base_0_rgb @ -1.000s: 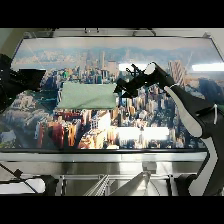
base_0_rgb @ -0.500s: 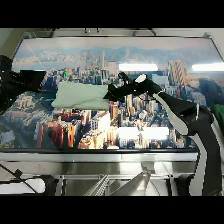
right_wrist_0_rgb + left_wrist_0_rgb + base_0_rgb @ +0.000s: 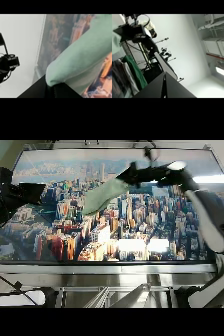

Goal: Fold the shirts.

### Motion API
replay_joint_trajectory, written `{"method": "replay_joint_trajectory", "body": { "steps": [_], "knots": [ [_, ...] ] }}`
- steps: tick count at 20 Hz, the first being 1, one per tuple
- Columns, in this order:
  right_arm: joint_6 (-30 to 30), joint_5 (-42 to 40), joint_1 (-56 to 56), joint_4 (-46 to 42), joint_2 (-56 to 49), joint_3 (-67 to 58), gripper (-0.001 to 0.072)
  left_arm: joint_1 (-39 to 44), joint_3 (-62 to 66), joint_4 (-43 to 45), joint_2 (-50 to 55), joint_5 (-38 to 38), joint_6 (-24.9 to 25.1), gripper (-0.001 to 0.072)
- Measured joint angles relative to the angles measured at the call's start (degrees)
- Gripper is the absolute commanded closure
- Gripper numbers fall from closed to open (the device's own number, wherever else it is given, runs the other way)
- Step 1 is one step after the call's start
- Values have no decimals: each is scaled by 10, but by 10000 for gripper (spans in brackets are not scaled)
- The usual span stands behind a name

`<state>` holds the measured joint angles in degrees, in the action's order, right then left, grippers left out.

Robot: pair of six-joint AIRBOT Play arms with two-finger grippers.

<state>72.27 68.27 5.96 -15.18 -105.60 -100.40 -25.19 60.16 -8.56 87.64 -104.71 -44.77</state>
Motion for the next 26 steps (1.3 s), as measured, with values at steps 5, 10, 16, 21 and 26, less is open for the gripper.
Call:
{"method": "replay_joint_trajectory", "body": {
  "steps": [5, 10, 16, 21, 26],
  "knots": [
    [116, 34, -214, -165, 151, 0, 696, 0, 0, 0, 0, -8, 0, 705],
    [211, 108, -426, -286, 228, 0, 696, 0, 0, 0, 0, -10, -1, 706],
    [268, 161, -615, -402, 309, 0, 696, 11, 0, 0, 0, -12, 10, 706],
    [276, 200, -679, -544, 349, 0, 696, 47, 0, 0, 0, -13, 20, 705],
    [236, 266, -692, -619, 342, 13, 696, 89, 0, 0, 0, -14, 27, 706]
  ]
}}
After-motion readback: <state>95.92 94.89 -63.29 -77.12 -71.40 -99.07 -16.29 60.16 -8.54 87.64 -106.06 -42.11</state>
